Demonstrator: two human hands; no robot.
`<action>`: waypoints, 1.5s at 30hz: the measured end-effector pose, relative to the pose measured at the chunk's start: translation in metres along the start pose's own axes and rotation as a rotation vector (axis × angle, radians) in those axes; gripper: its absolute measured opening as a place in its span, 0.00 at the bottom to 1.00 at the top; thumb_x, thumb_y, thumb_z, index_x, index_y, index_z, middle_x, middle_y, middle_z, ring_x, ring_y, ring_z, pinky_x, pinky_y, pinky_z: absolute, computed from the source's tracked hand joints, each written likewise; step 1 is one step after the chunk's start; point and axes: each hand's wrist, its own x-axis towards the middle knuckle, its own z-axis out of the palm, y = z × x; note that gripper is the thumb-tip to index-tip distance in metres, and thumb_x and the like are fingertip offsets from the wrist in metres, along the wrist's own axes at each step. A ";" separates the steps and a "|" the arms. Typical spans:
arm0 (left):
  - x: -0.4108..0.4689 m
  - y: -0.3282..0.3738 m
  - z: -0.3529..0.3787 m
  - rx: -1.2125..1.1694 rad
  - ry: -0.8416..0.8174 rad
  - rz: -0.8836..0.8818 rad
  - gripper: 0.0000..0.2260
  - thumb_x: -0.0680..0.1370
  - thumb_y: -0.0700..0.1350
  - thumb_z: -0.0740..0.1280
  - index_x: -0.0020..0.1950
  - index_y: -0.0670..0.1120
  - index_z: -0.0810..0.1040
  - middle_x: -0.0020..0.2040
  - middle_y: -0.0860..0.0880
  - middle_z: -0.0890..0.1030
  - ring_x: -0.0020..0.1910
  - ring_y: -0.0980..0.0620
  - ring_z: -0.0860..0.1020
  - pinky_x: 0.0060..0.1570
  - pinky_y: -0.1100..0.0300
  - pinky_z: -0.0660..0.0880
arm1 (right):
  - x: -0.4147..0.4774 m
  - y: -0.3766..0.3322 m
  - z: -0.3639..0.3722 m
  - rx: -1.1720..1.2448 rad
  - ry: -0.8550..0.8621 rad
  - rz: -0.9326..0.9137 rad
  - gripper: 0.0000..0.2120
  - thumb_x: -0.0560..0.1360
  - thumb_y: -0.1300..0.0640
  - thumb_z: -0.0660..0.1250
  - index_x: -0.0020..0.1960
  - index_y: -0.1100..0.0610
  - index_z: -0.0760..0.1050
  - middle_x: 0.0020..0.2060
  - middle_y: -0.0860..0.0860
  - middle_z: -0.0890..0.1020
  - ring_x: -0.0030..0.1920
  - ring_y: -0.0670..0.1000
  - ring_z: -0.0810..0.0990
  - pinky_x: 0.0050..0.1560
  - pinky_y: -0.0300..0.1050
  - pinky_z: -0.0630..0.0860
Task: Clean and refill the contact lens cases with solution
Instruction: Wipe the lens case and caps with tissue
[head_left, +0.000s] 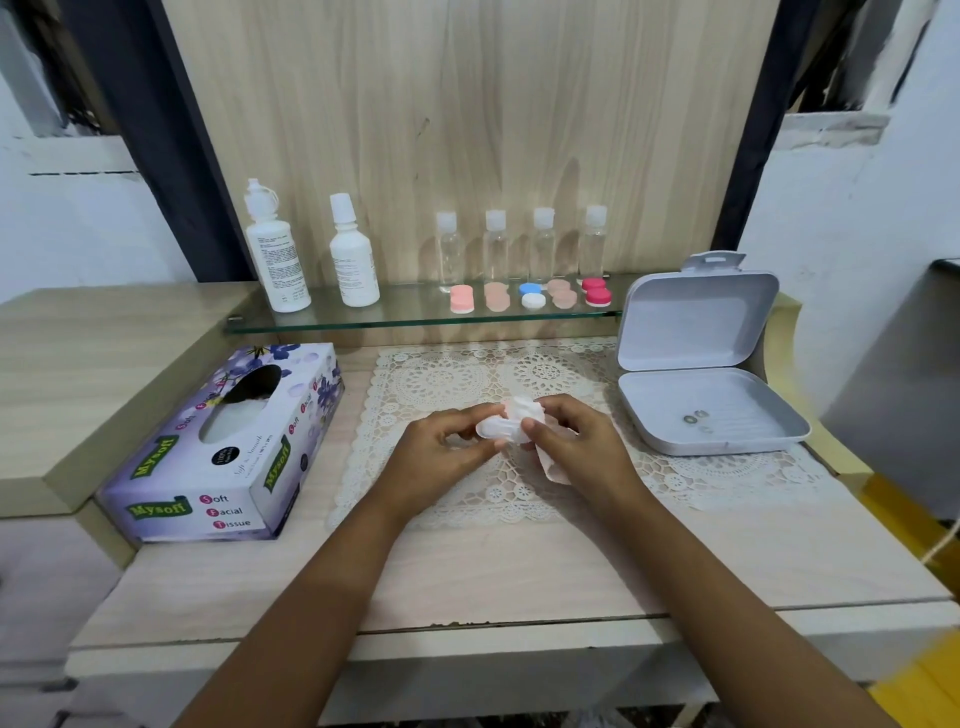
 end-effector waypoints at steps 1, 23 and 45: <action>0.000 0.000 0.000 -0.028 0.005 -0.013 0.11 0.74 0.46 0.70 0.54 0.59 0.80 0.45 0.58 0.81 0.40 0.65 0.77 0.42 0.73 0.70 | 0.000 0.000 0.000 0.003 -0.001 -0.002 0.05 0.73 0.62 0.69 0.47 0.53 0.77 0.40 0.46 0.80 0.42 0.44 0.77 0.40 0.29 0.70; 0.009 -0.016 0.006 0.592 -0.072 -0.046 0.15 0.79 0.51 0.61 0.65 0.51 0.74 0.63 0.54 0.75 0.64 0.52 0.68 0.63 0.54 0.61 | -0.001 0.018 0.008 -0.528 0.103 -0.338 0.09 0.70 0.63 0.69 0.50 0.57 0.79 0.42 0.54 0.80 0.45 0.56 0.78 0.43 0.46 0.73; 0.008 -0.018 0.004 0.530 -0.064 -0.054 0.17 0.79 0.55 0.59 0.64 0.51 0.75 0.60 0.53 0.77 0.62 0.52 0.71 0.64 0.47 0.64 | -0.003 0.023 0.007 -0.653 0.091 -0.219 0.22 0.68 0.67 0.67 0.61 0.68 0.72 0.56 0.61 0.71 0.49 0.59 0.77 0.55 0.45 0.73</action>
